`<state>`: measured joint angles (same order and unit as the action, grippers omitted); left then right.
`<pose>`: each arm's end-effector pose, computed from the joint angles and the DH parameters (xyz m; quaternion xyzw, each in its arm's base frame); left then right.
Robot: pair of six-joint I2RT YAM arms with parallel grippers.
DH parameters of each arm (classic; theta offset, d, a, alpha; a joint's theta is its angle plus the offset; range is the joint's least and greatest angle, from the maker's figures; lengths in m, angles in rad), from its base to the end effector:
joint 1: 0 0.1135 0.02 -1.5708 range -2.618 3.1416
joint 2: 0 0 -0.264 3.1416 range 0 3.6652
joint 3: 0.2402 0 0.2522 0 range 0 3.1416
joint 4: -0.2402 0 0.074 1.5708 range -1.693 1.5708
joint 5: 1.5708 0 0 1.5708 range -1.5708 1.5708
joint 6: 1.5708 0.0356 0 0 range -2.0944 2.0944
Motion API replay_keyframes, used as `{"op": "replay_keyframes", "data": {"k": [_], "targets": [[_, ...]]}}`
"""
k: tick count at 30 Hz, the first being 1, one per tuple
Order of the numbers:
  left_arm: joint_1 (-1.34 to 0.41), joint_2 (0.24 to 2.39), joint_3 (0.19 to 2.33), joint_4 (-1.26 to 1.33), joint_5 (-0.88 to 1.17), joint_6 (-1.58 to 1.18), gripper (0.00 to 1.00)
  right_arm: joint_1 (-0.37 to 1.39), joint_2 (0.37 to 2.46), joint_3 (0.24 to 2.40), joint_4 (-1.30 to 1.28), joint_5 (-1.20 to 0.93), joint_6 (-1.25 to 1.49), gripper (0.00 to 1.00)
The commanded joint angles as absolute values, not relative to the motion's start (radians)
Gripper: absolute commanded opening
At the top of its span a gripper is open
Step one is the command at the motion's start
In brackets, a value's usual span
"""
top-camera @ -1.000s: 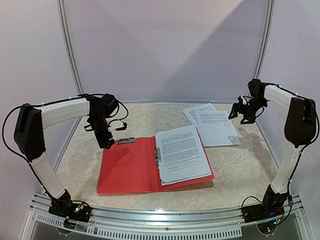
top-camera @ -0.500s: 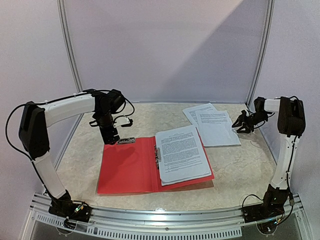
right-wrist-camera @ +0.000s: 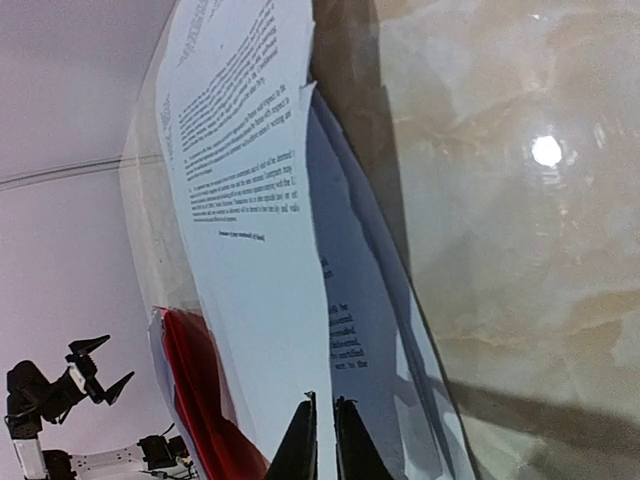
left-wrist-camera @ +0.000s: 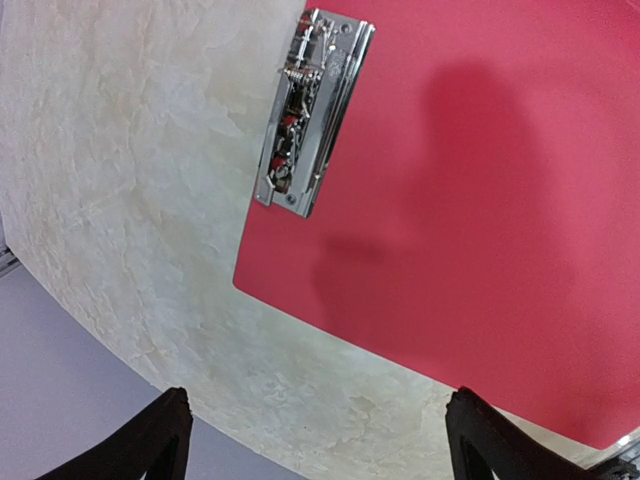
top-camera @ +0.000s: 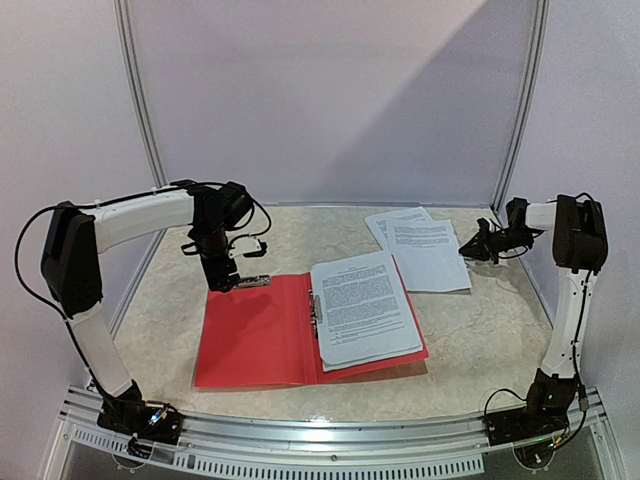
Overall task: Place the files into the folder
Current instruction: Pick up the file from the corner of the board.
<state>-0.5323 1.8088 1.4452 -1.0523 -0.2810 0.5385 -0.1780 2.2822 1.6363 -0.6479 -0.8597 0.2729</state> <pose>0.3059 -0.1687 0.2321 0.4943 0.8546 0.1399 0.0762 0.4483 -0.0533 0.1204 0.1452 0.8904 0.4182 0.1058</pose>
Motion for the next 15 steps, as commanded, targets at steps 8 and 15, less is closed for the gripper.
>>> {"op": "replay_keyframes", "data": {"k": [8,15], "targets": [[-0.546,1.827,1.459,-1.051,-0.281,0.541,0.90,-0.155,2.355,1.612,-0.616,-0.992,0.294,0.12],[-0.546,1.825,1.456,-1.049,-0.280,0.537,0.90,-0.118,2.380,1.630,-0.594,-1.001,0.324,0.19]]}}
